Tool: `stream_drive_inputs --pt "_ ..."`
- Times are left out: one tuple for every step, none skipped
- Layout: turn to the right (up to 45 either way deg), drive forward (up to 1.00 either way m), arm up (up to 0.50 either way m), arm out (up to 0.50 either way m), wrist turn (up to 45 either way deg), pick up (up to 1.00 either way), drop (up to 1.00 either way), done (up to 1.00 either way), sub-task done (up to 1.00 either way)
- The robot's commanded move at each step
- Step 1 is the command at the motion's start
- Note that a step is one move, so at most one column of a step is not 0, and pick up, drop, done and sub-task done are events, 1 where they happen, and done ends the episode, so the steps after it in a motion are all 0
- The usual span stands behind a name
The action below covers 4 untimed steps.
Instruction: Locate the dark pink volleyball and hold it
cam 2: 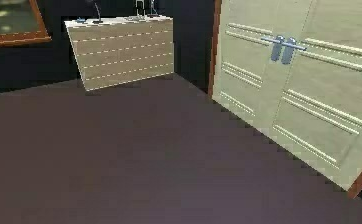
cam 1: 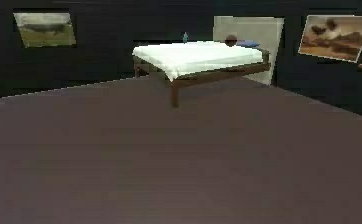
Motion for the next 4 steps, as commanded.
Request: stream_drive_inputs --pt "-45.0 0.00 0.00 0.00 0.0 0.00 0.00 0.00 0.00" --pt "-45.0 0.00 0.00 0.00 0.0 0.00 0.00 0.00 0.00" --pt "-45.0 0.00 0.00 0.00 0.0 0.00 0.00 0.00 0.00" --pt "-6.0 0.00 0.00 0.00 0.0 0.00 0.00 0.00 0.00"
